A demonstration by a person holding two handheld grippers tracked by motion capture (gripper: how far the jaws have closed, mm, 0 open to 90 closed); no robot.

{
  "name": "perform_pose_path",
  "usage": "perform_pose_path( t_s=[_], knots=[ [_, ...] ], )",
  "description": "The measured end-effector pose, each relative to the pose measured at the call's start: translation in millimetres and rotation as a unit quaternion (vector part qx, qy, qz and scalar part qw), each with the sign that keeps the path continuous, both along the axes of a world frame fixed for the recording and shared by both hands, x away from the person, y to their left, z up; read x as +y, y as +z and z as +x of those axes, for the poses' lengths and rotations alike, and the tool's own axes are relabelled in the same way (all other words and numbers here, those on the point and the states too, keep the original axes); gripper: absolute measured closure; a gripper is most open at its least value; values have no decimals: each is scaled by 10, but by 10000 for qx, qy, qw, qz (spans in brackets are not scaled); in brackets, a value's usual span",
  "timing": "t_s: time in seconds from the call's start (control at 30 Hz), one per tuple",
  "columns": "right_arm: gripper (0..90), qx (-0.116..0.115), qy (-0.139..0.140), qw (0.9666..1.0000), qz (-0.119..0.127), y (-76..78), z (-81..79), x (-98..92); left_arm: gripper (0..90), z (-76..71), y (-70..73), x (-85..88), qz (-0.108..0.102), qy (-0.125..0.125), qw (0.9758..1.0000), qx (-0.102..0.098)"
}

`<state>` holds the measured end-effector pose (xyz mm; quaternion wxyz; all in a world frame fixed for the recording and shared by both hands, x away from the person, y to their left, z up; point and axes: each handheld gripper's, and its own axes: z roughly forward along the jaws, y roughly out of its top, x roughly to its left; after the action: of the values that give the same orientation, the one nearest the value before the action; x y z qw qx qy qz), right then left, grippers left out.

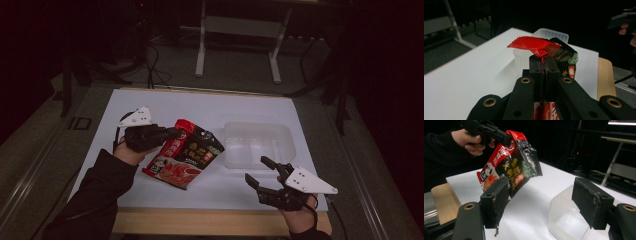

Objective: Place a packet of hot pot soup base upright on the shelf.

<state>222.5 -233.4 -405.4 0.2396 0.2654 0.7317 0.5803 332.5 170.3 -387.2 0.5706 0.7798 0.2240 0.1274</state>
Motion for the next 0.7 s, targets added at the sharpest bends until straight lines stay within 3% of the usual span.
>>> perform_pose_path(
  t_s=[0.27, 0.43, 0.57, 0.7],
  knots=[
    [306, -289, 120, 9994, 148, 304, 129, 104, 884, -59, 117, 44, -519, 7, 9984, -234],
    [307, -316, 285, 9990, 105, 506, 262, 258, 884, -95, 130, 29, -840, -1, 9959, -349],
    [310, -259, 382, 9989, 64, 547, 404, 402, 885, -129, 135, -7, -1044, -42, 9935, -455],
    [344, -99, 561, 9983, 148, 493, 513, 537, 885, -145, 146, -28, -1232, -133, 9913, -436]
  ],
)
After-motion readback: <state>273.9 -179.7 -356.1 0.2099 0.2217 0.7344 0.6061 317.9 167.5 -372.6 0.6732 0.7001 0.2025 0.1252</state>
